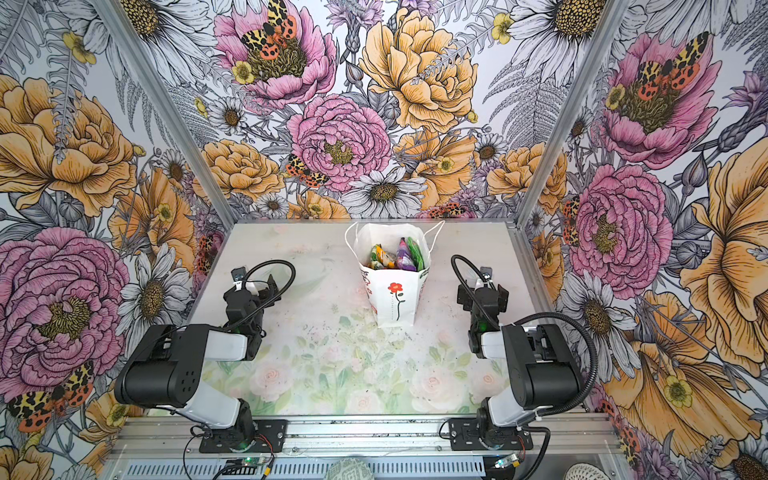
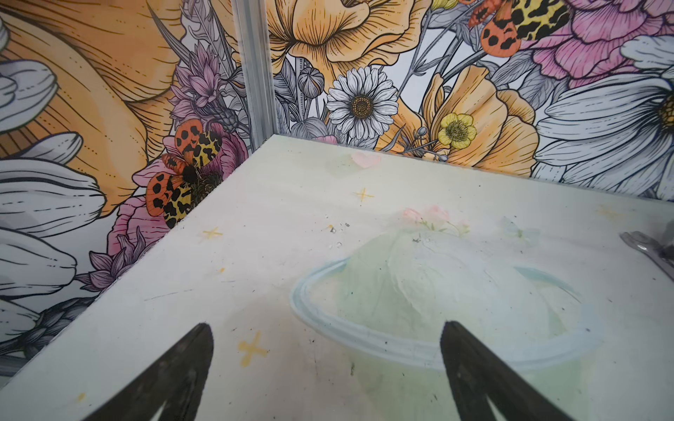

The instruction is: Place the snacks into the paper bag

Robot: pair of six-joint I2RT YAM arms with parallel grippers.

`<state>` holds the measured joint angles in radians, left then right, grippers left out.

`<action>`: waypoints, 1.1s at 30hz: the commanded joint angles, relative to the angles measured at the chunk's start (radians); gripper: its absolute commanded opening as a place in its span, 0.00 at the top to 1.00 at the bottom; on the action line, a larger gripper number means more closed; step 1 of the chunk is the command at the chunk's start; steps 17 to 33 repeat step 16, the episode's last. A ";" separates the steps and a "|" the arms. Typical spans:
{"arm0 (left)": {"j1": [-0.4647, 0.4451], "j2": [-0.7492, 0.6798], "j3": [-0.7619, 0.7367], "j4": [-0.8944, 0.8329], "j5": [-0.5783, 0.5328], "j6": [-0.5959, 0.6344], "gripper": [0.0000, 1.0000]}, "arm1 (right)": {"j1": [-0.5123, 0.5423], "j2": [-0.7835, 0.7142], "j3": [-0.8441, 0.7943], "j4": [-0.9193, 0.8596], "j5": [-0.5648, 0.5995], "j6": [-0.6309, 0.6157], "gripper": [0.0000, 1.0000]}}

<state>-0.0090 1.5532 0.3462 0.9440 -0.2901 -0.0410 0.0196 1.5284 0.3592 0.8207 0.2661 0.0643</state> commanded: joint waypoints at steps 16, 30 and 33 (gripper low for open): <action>-0.002 -0.001 0.012 0.038 0.028 0.018 0.01 | -0.020 -0.007 0.037 0.018 -0.059 0.036 0.00; -0.002 -0.001 0.012 0.038 0.028 0.018 0.01 | -0.020 -0.007 0.037 0.018 -0.059 0.036 0.00; -0.002 -0.001 0.012 0.038 0.028 0.018 0.01 | -0.020 -0.007 0.037 0.018 -0.059 0.036 0.00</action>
